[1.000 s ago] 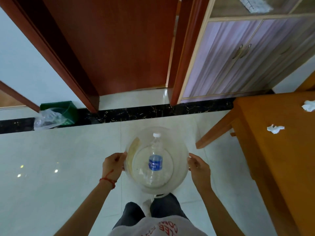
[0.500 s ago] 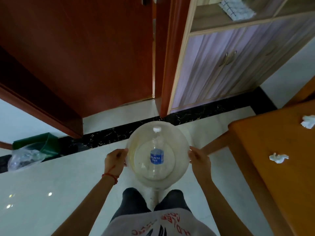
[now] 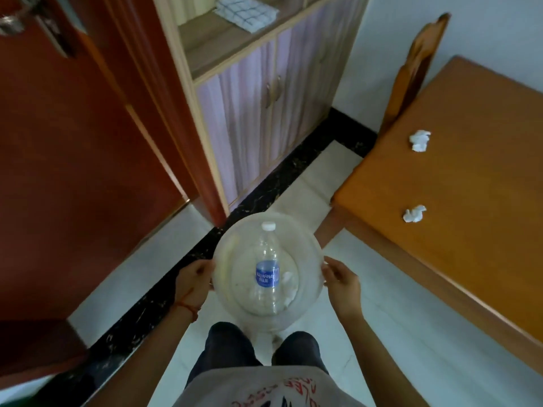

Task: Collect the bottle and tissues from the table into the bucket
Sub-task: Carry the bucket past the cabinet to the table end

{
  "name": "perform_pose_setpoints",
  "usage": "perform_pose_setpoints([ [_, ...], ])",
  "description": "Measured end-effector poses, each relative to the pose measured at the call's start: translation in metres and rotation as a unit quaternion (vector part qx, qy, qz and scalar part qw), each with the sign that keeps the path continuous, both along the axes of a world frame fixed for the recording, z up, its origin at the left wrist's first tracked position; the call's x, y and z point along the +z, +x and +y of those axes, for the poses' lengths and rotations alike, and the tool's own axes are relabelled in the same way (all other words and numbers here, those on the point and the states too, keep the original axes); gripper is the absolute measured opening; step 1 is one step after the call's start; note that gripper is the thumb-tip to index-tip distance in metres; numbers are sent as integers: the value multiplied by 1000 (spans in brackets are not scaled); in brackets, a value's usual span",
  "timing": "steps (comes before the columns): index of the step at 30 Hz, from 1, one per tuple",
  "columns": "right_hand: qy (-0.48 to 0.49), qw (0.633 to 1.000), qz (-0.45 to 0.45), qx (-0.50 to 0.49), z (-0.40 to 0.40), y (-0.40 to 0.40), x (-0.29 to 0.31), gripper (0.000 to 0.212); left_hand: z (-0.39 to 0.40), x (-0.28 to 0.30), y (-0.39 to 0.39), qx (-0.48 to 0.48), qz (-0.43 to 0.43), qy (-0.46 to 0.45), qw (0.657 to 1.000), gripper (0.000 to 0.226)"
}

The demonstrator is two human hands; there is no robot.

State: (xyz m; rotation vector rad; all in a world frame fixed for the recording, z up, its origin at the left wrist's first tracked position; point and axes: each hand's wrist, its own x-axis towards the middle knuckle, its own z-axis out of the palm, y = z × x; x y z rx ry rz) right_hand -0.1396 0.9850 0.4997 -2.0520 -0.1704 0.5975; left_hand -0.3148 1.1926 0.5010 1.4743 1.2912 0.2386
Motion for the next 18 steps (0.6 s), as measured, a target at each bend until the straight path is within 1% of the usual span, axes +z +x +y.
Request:
perform_pose_setpoints([
  [6,4,993,3,-117,-25,-16,2,23,8,5,43,-106,-41,-10,993,16],
  [9,12,985,3,-172,-37,-23,5,23,8,4,62,-151,-44,-9,987,19],
  [14,13,971,1,-237,-56,-24,7,23,0,2,92,-212,-50,-4,976,24],
  [18,6,963,-1,-268,-68,-16,7,22,-8,-1,115,-249,-50,-8,967,24],
])
